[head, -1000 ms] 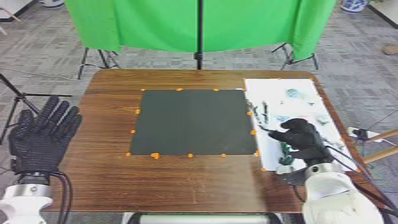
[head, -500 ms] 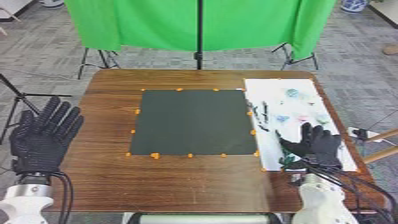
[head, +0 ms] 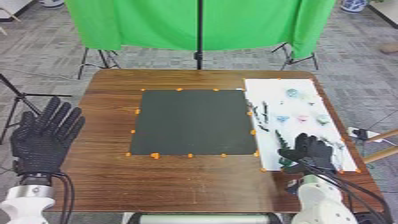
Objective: Arrange flowers
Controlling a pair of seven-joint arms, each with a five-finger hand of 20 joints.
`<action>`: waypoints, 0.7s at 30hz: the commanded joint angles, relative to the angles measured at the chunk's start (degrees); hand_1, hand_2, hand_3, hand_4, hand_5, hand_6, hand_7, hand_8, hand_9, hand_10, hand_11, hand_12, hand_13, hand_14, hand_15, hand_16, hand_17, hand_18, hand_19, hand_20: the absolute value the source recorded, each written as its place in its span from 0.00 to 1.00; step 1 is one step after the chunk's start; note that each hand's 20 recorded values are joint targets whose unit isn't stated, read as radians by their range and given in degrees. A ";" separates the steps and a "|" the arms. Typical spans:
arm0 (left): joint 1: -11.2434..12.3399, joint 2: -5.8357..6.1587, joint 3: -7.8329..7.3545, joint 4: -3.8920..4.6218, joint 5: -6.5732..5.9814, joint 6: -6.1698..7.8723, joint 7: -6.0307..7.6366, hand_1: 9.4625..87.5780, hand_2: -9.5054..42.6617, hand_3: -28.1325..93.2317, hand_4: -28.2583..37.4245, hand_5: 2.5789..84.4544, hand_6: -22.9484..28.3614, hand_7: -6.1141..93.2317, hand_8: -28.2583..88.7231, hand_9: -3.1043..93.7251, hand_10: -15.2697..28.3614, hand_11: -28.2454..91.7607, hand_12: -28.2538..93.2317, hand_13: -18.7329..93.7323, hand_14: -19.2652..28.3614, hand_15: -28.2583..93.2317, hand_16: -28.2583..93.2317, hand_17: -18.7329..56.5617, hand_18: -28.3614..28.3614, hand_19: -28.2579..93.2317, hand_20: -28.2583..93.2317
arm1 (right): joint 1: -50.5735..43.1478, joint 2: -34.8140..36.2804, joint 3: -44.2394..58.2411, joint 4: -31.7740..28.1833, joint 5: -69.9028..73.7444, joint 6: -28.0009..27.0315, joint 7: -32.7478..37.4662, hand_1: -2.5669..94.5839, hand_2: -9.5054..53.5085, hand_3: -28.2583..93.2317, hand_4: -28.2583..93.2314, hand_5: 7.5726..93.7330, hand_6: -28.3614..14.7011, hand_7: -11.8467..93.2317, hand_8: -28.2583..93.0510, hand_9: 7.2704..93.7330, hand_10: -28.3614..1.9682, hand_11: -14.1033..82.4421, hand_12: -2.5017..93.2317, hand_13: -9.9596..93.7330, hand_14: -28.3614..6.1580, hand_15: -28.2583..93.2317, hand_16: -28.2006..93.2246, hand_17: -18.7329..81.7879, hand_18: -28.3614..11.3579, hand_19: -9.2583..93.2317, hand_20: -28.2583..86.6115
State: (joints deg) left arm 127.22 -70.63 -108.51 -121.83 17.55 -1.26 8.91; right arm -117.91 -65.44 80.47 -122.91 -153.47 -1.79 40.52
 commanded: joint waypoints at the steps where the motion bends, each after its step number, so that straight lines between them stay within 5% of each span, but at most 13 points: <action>1: 0.80 -0.20 0.83 0.49 -0.35 -0.10 -0.12 0.20 0.44 0.80 0.00 0.47 0.57 0.13 0.18 0.39 0.63 0.32 0.32 0.39 0.68 0.38 0.21 0.23 0.70 0.37 0.33 | 1.38 -0.86 -1.57 3.45 -2.05 2.21 -0.87 0.44 0.00 0.83 0.00 0.58 0.49 0.56 0.11 0.60 0.24 0.62 0.34 0.63 0.28 0.78 0.43 0.51 0.07 0.96 0.49; 7: 0.45 0.04 1.34 0.53 -1.25 0.18 -0.28 0.20 0.44 0.79 0.00 0.47 0.58 0.13 0.18 0.39 0.63 0.32 0.32 0.39 0.68 0.38 0.21 0.23 0.70 0.38 0.33 | 3.23 -1.40 -2.94 4.45 0.43 0.94 -1.67 0.45 0.00 0.83 0.00 0.59 0.50 0.56 0.12 0.61 0.25 0.62 0.34 0.64 0.30 0.78 0.43 0.51 0.07 0.97 0.49; 9: 0.31 0.05 1.46 0.63 -1.85 0.18 -0.30 0.20 0.44 0.80 0.00 0.47 0.58 0.13 0.18 0.39 0.63 0.32 0.32 0.40 0.68 0.38 0.21 0.23 0.70 0.38 0.33 | 3.88 -1.72 -3.15 5.28 0.66 0.55 -1.91 0.50 0.00 0.80 0.00 0.61 0.53 0.53 0.28 0.63 0.27 0.61 0.34 0.66 0.30 0.77 0.44 0.52 0.08 0.97 0.49; 11: 0.33 0.06 1.59 0.59 -2.10 0.41 -0.29 0.20 0.44 0.80 0.00 0.47 0.58 0.13 0.18 0.39 0.63 0.32 0.32 0.40 0.68 0.38 0.21 0.23 0.70 0.38 0.33 | 4.13 -1.91 -3.22 5.97 0.63 0.15 -2.10 0.55 0.00 0.78 0.00 0.64 0.55 0.52 0.33 0.64 0.29 0.60 0.34 0.67 0.32 0.76 0.44 0.52 0.08 0.97 0.49; 17: 0.59 -0.06 1.71 0.55 -2.60 0.53 -0.33 0.20 0.44 0.80 0.00 0.47 0.58 0.13 0.18 0.39 0.63 0.32 0.32 0.40 0.68 0.39 0.22 0.22 0.71 0.38 0.33 | 4.09 -2.04 -3.46 7.69 1.75 -0.14 -1.92 0.65 0.00 0.78 0.00 0.73 0.60 0.48 0.36 0.81 0.46 0.34 0.54 0.73 0.49 0.67 0.56 0.55 0.11 0.96 0.52; 20: 0.72 0.07 2.00 0.69 -5.83 -0.31 0.49 0.20 0.44 0.80 0.00 0.47 0.58 0.12 0.18 0.39 0.63 0.32 0.32 0.40 0.68 0.39 0.22 0.22 0.71 0.38 0.33 | 4.26 -2.29 -3.25 7.96 4.81 -0.26 0.11 0.68 0.00 0.80 0.00 0.77 0.62 0.48 0.37 0.84 0.49 0.33 0.54 0.76 0.56 0.65 0.59 0.56 0.12 0.96 0.53; 21: 0.82 -0.02 1.89 0.64 -5.38 -0.46 0.38 0.20 0.44 0.80 0.00 0.47 0.58 0.12 0.18 0.39 0.64 0.32 0.32 0.40 0.68 0.39 0.22 0.22 0.71 0.39 0.33 | 4.20 -2.06 -3.27 8.23 4.59 0.63 0.20 0.69 0.00 0.81 0.00 0.77 0.63 0.49 0.37 0.85 0.50 0.32 0.54 0.76 0.56 0.64 0.59 0.56 0.12 0.96 0.53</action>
State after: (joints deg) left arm 127.15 -70.55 -107.07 -121.73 15.24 -1.18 8.88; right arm -112.38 -67.17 77.76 -117.28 -152.96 -1.11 38.44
